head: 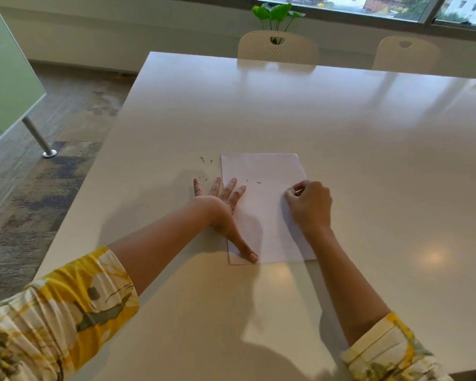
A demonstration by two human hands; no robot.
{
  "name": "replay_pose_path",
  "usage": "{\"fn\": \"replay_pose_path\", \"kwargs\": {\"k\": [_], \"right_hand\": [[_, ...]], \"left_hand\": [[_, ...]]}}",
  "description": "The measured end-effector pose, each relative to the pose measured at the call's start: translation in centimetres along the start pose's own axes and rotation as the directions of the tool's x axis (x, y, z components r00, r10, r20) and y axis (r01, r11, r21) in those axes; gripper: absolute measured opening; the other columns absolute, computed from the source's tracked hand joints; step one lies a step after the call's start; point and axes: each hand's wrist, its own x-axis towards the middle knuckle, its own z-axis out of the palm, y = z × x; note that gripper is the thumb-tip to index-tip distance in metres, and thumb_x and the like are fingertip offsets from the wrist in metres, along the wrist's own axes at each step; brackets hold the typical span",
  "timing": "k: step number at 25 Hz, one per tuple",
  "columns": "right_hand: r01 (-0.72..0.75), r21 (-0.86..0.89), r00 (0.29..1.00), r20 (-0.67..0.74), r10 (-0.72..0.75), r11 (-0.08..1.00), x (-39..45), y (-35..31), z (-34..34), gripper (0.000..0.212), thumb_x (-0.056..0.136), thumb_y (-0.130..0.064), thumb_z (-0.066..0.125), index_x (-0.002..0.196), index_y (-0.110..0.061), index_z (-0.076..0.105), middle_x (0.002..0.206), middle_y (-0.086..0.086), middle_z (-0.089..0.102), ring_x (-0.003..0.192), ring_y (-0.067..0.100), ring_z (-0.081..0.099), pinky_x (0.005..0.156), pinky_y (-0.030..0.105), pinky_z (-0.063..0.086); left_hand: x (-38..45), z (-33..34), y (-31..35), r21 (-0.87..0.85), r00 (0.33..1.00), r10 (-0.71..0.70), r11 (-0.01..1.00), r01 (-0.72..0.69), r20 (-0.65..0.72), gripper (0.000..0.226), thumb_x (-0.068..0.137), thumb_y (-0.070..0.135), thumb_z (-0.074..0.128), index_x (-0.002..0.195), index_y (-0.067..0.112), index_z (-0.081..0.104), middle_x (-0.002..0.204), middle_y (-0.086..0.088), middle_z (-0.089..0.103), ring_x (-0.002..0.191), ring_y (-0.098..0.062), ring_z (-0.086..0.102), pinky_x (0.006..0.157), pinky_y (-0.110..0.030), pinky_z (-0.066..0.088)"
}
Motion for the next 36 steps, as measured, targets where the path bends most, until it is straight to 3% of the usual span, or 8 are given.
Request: {"fn": "replay_pose_path", "kwargs": {"k": [4,9,15,20,26,30,33,36], "right_hand": [[0.181,0.197,0.937,0.264,-0.230,0.964,-4.3,-2.5,3.9,0.007,0.087,-0.027,0.071,0.088,-0.020,0.072,0.068,-0.009,0.067,0.055,-0.002,0.059,0.046,0.006,0.039],[-0.081,0.097,0.996,0.030,0.078,0.992,1.4,1.1,-0.6,0.013,0.079,-0.024,0.069,0.081,-0.015,0.077,0.071,-0.001,0.072,0.072,0.016,0.069,0.072,0.030,0.055],[0.209,0.245,0.927,0.258,-0.272,0.947,-4.3,-1.8,4.0,0.007,0.088,-0.029,0.070,0.087,-0.022,0.072,0.065,-0.009,0.067,0.055,-0.001,0.062,0.049,0.011,0.044],[0.012,0.057,0.999,0.033,-0.014,0.998,1.9,0.9,0.1,0.015,0.084,-0.025,0.068,0.088,-0.012,0.076,0.076,0.003,0.073,0.074,0.020,0.069,0.074,0.033,0.055],[0.312,0.160,0.903,0.255,-0.345,0.936,-3.8,-0.9,3.6,0.005,0.094,-0.027,0.065,0.097,-0.023,0.064,0.065,-0.011,0.062,0.051,-0.001,0.058,0.048,0.008,0.043],[0.147,0.076,0.975,0.157,-0.157,0.986,0.5,1.0,0.8,0.015,0.091,-0.027,0.065,0.095,-0.013,0.071,0.070,-0.005,0.066,0.064,0.008,0.063,0.059,0.019,0.042],[0.071,0.082,0.923,0.372,-0.096,0.994,1.8,1.2,0.3,0.025,0.100,-0.028,0.055,0.119,-0.015,0.065,0.082,-0.002,0.065,0.078,0.013,0.060,0.075,0.024,0.041],[-0.276,0.363,0.835,0.550,0.035,0.890,1.8,1.0,0.3,0.033,0.107,-0.021,0.037,0.111,-0.005,0.065,0.083,0.003,0.061,0.065,0.006,0.054,0.066,0.017,0.044]], "left_hand": [[0.2,0.1,0.0,0.047,0.999,0.035,0.998,-0.034,-0.010,0.160,0.039,0.099,0.060,0.146,0.029,-0.037,0.153,0.003,-0.046,0.140,-0.028,-0.042,0.107,-0.073,-0.019],[-0.1,0.1,-0.1,-0.004,1.000,0.000,1.000,0.000,0.010,0.166,0.032,0.098,0.064,0.144,0.032,-0.039,0.151,0.008,-0.047,0.139,-0.025,-0.043,0.104,-0.073,-0.024],[0.2,0.1,-0.1,0.041,1.000,0.031,0.999,-0.031,0.000,0.160,0.040,0.098,0.061,0.145,0.030,-0.038,0.151,0.003,-0.048,0.138,-0.028,-0.044,0.107,-0.074,-0.019],[-0.2,-0.1,0.0,-0.010,1.000,-0.006,1.000,0.006,0.016,0.166,0.033,0.096,0.065,0.144,0.031,-0.040,0.150,0.007,-0.048,0.138,-0.026,-0.044,0.103,-0.073,-0.026],[0.0,-0.1,0.1,0.015,1.000,0.005,1.000,-0.005,0.019,0.162,0.038,0.097,0.063,0.141,0.029,-0.042,0.149,0.003,-0.051,0.137,-0.028,-0.045,0.107,-0.073,-0.020],[-0.3,-0.4,0.2,-0.035,0.999,-0.008,0.999,0.010,0.042,0.172,0.020,0.096,0.061,0.142,0.031,-0.041,0.149,0.005,-0.049,0.139,-0.027,-0.044,0.105,-0.073,-0.023],[-0.4,-0.4,0.3,-0.034,0.999,-0.014,0.999,0.016,0.050,0.175,0.016,0.097,0.060,0.142,0.031,-0.041,0.149,0.007,-0.050,0.139,-0.026,-0.043,0.106,-0.073,-0.022],[-0.4,-0.3,0.2,-0.033,0.999,-0.016,0.999,0.017,0.040,0.175,0.016,0.097,0.060,0.142,0.031,-0.042,0.149,0.007,-0.049,0.140,-0.026,-0.042,0.107,-0.073,-0.020]]}}
